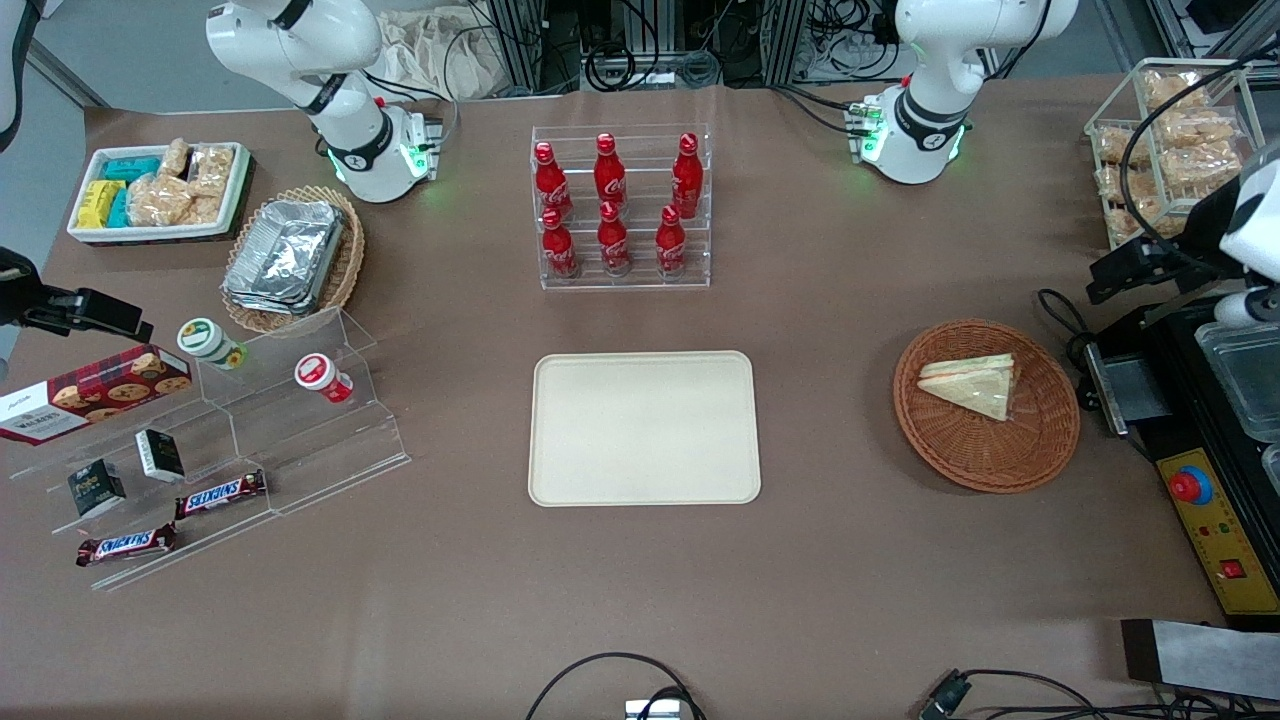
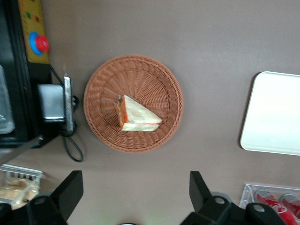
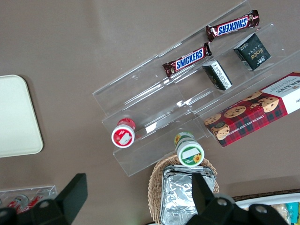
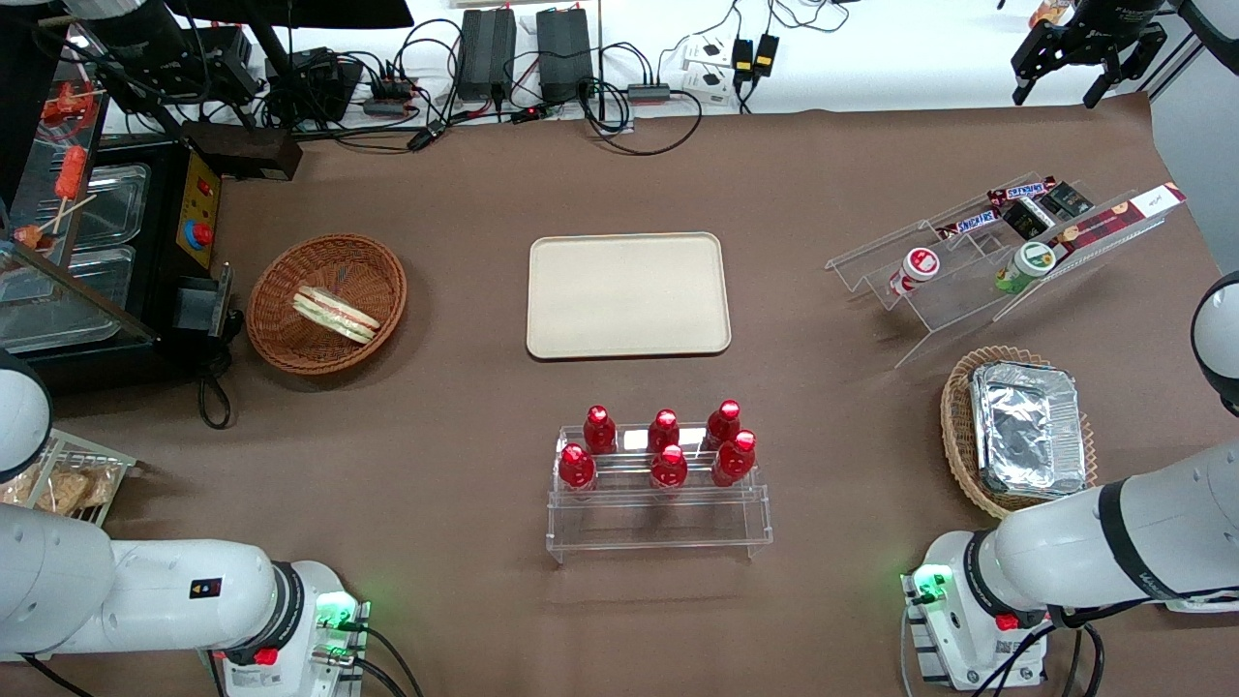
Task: Place sandwich from basket to tray
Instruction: 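Move the left gripper over the sandwich in the wicker basket, then lower the open left gripper onto the wrapped sandwich and close it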
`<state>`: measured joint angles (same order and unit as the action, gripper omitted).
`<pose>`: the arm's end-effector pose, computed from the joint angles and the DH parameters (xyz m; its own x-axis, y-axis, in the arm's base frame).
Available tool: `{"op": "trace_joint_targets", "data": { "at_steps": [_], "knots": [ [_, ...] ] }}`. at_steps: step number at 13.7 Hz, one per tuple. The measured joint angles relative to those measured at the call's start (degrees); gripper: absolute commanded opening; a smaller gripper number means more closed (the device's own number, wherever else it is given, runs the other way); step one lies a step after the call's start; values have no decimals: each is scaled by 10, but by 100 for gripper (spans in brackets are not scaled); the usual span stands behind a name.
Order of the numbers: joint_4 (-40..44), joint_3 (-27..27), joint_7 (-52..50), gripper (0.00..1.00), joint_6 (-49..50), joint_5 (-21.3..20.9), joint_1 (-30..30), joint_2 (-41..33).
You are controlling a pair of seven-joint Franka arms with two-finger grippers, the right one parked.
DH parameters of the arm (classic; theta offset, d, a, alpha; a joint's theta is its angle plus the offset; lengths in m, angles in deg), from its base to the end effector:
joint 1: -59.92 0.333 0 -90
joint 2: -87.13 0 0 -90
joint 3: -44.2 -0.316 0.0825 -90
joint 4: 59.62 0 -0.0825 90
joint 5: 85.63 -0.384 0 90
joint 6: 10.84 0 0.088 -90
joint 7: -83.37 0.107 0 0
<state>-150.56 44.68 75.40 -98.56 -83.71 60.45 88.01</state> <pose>0.5539 -0.0032 0.6050 0.9875 0.1381 -0.0754 0.1402 -0.9898 0.0234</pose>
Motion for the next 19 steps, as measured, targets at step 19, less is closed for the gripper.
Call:
{"op": "trace_joint_targets", "data": {
  "at_steps": [19],
  "knots": [
    [-407,-16,-267,100,-400,33,21,-51]
  ]
}}
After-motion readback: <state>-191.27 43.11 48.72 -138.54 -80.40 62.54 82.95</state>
